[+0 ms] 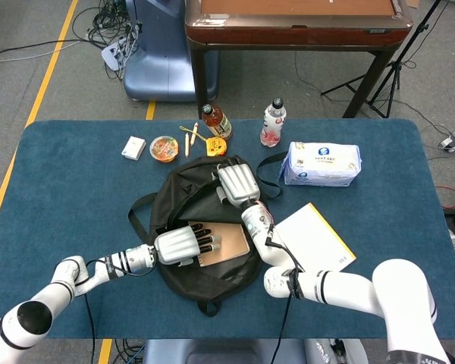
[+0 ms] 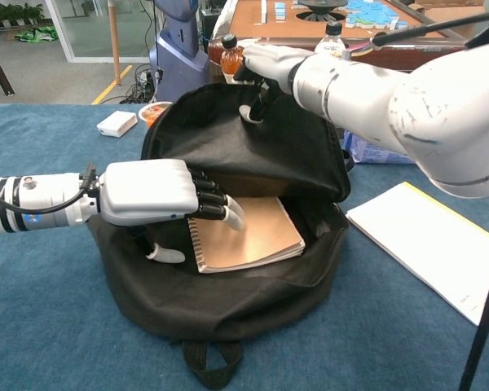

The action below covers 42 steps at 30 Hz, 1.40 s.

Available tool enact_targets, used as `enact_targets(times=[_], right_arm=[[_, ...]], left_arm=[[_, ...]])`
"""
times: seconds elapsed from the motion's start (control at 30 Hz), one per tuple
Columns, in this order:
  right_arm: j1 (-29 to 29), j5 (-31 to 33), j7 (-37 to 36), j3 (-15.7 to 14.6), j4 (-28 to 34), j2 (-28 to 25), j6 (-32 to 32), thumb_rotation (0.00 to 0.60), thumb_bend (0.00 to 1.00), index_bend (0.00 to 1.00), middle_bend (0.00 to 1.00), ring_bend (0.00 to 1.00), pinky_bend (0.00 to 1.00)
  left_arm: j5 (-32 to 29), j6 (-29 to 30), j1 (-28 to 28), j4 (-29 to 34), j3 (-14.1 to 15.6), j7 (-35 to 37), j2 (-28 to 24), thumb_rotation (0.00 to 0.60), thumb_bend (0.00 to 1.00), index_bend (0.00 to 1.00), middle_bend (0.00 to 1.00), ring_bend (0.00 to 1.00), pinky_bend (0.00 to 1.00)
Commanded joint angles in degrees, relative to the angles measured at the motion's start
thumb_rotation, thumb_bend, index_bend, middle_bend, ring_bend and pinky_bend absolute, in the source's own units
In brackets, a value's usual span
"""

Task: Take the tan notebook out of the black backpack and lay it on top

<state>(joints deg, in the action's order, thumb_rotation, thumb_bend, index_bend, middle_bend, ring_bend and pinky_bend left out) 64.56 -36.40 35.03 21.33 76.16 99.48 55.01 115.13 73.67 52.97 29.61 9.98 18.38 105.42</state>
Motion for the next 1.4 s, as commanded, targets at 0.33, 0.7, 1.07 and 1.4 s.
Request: enact_targets(times=[0.33,0.7,1.07,1.4], right_arm=[[-0.1,0.0,-0.5,-0.4,0.1,-0.5,-0.1,0.6,0.62,0.77,0.37,0.16,0.15],[0.0,0.2,-0.9,-0.7,-0.3,-0.2,-0.2,0.6,0.62,0.77,0.37,0.16,0.15],[-0.1,0.2,-1.2,-0.9,-0.4,-0.2,-0.3,0.6,0.62,0.77,0.37,0.16,0.15],[-0.3,0.0,-1.8,-1.2,-0.8,-0.2,-0.6,0.6,0.62,0.77,0.37,0.16,0.15]], left_arm=[[-2.6,-0.9,0.2,-3.3,1.3,2.1,2.8,0.6,0.24,0.18,0.17,0.19,0.28],[-4.4,-0.8,0.1,-5.1,2.0,4.5,5.0,0.6,0.24,0.18,0.17,0.19,0.28],[-6.2,-1.6,0.3,-7.0,2.0,5.6,7.2,0.6,0.24,0.18,0.17,0.19,0.28],[-6.6,-3.4,0.4,-5.8,3.2,4.4,6.3,0.6,0.24,0.14,0.11,0.16,0.26]])
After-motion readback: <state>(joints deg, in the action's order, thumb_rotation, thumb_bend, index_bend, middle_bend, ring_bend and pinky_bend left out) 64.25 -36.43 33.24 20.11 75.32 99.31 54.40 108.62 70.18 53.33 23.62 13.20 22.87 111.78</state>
